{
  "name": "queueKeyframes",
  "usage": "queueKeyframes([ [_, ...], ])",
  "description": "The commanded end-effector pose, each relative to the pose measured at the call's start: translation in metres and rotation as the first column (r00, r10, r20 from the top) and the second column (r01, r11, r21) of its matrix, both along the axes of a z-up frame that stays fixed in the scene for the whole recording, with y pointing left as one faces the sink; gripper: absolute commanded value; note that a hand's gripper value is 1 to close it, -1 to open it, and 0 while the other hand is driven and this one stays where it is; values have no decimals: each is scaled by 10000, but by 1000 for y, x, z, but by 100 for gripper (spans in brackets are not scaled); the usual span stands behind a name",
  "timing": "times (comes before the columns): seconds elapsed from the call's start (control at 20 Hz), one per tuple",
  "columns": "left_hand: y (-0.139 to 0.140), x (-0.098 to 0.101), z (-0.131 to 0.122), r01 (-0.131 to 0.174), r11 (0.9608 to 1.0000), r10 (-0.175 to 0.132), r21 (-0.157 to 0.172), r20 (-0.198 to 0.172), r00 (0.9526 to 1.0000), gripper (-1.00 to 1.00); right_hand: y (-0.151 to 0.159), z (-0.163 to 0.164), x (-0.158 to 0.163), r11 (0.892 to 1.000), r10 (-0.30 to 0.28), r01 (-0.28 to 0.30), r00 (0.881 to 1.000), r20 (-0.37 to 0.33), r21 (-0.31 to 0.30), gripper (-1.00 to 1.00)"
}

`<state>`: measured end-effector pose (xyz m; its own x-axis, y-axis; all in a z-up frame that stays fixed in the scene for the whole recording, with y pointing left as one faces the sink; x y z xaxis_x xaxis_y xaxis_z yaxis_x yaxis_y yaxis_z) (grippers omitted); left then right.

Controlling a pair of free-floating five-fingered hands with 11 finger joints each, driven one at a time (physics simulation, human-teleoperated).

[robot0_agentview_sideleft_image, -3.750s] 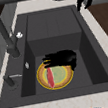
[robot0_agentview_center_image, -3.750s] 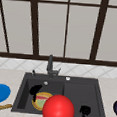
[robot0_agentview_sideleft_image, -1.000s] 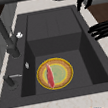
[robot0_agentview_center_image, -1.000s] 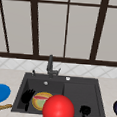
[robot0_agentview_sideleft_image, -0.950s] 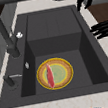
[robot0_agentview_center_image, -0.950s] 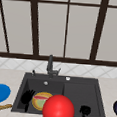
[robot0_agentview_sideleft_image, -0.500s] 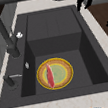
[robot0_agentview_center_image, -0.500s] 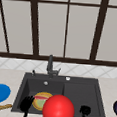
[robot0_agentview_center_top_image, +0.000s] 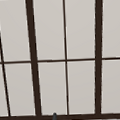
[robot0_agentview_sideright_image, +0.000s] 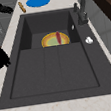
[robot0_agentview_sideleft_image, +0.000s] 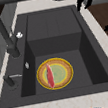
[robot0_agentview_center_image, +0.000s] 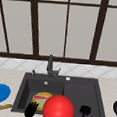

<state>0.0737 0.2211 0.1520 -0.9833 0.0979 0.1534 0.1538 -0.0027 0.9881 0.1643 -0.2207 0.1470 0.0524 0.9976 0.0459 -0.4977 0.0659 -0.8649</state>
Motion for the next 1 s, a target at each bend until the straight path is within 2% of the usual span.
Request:
queueKeyframes([
  [0.0, -6, 7, -20, -121, 9999, 121, -1, 207, 9997, -100, 0, 0, 0, 10000, 0, 0, 10000, 0, 0, 0],
  [0.2, -7, 25, -36, -16, 9999, 14, 151, 113, 9999, -100, 0, 0, 0, 10000, 0, 0, 10000, 0, 0, 0],
  [0.3, -11, 33, -40, -27, 10000, 24, 74, 479, 9989, -100, 0, 0, 0, 10000, 0, 0, 10000, 0, 0, 0],
  [0.35, -12, 39, -44, -25, 10000, 23, 43, 482, 9988, -100, 0, 0, 0, 10000, 0, 0, 10000, 0, 0, 0],
  [0.4, -14, 39, -46, -66, 10000, 65, 14, 437, 9990, -100, 0, 0, 0, 10000, 0, 0, 10000, 0, 0, 0],
  [0.45, -14, 35, -40, -117, 9999, 117, 11, 38, 9999, -100, 0, 0, 0, 10000, 0, 0, 10000, 0, 0, 0],
  [0.5, -10, 32, -40, -17, 10000, 17, 13, 30, 10000, -100, 0, 0, 0, 10000, 0, 0, 10000, 0, 0, 0],
  [0.6, -11, 33, -41, -96, 10000, 96, -12, 28, 9999, -100, 0, 0, 0, 10000, 0, 0, 10000, 0, 0, 0],
  [0.65, -11, 33, -41, -4, 10000, 3, 12, 24, 10000, 0, 0, 0, 0, 10000, 21, -21, 10000, 0, 0, -100],
  [0.7, -11, 33, -41, 71, 9999, -72, 107, 82, 9999, 0, 0, 0, -1, 10000, -55, 55, 10000, -4, 47, -100],
  [0.95, -11, 34, -41, 9, 10000, -9, 24, 274, 9996, 0, -1, 0, -1, 10000, 6, -5, 9999, -120, 12, -100],
])
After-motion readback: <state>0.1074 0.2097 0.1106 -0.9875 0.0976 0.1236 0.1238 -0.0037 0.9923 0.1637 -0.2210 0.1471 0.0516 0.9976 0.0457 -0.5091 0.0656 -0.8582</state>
